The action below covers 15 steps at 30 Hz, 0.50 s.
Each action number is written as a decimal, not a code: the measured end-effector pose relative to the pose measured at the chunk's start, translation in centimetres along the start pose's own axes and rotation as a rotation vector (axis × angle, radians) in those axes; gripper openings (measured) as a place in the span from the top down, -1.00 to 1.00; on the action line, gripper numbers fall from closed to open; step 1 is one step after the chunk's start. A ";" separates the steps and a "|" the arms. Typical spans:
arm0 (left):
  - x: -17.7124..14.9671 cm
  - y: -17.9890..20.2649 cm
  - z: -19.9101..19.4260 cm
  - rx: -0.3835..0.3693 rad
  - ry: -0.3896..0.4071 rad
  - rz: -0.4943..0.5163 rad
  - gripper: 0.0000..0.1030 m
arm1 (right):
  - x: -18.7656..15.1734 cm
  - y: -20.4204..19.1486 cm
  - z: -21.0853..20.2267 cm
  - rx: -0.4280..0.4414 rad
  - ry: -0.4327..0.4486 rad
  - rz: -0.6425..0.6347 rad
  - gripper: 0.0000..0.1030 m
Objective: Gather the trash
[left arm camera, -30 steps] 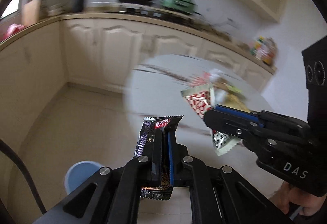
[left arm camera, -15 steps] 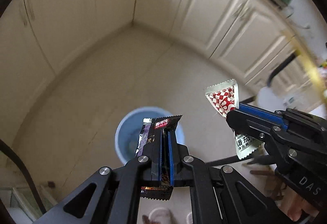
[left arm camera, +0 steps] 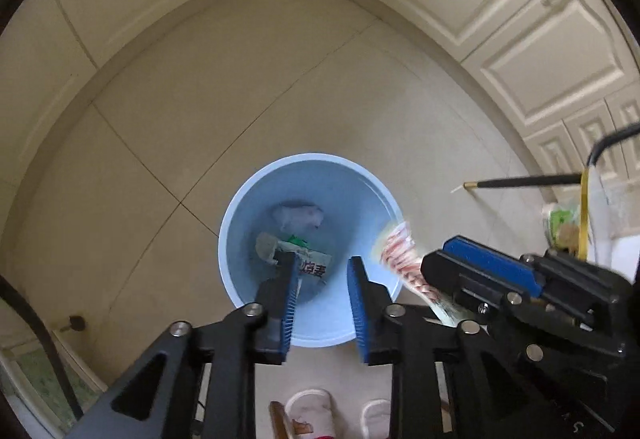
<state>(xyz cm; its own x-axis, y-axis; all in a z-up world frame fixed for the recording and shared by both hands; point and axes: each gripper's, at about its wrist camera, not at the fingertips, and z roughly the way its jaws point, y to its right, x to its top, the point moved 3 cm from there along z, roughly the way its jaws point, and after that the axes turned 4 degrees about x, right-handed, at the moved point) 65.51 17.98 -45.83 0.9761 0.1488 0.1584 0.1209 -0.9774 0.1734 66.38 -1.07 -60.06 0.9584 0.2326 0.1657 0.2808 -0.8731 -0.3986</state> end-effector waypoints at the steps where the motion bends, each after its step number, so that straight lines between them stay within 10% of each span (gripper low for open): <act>1: 0.3 -0.2 0.1 0.009 0.002 -0.001 0.57 | 0.0 0.0 0.3 0.022 0.002 0.009 0.62; 15: -3.0 -1.1 -13.2 0.130 0.234 -0.079 0.24 | -1.1 -6.8 -8.4 -0.082 0.157 -0.100 -0.41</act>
<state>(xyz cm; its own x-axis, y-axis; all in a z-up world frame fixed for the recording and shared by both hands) 60.08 20.59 -33.70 0.8962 0.2411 0.3725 0.2318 -0.9702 0.0705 62.99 1.02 -49.94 0.9043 0.2561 0.3416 0.3629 -0.8826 -0.2990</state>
